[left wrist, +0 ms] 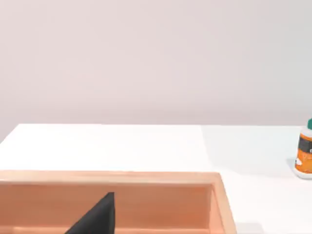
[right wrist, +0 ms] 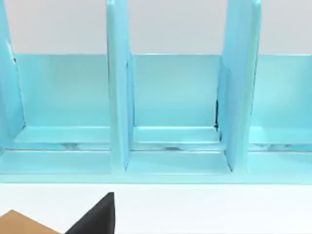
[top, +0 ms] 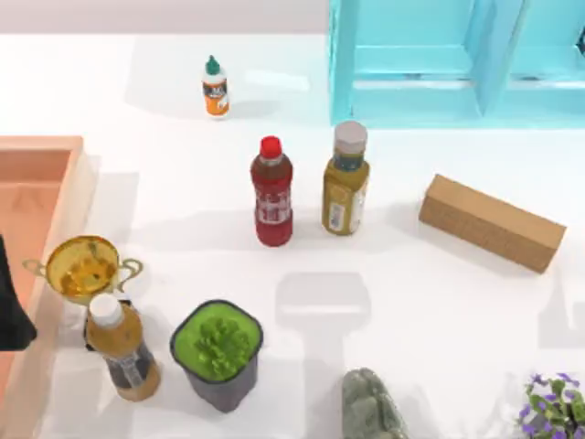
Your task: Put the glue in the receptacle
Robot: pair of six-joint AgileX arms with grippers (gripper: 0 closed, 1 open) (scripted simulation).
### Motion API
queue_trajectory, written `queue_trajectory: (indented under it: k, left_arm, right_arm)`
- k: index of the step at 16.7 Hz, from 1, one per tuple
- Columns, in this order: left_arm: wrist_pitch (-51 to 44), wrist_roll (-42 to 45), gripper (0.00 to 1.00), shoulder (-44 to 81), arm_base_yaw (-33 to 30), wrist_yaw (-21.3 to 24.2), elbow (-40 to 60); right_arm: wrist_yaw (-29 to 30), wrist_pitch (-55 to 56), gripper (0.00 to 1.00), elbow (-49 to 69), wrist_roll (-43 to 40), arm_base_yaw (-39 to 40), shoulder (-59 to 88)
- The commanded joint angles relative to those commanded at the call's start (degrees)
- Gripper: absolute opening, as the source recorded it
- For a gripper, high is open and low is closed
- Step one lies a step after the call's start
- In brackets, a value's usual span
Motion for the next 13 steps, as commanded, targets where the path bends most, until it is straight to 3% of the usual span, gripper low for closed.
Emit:
queue_trajectory:
  k: [7,13]
  left_arm:
    - [3.78,-0.97,1.00,8.96,-2.49,-2.01,6.07]
    - [13.95,-3.58,1.00,39.30,-9.08,-7.43,22.20]
  right_arm:
    - [0.00,0.00,1.00,0.00,0.00,0.00,0.00]
    - [0.00,0.00,1.00,0.00,0.00,0.00,0.00]
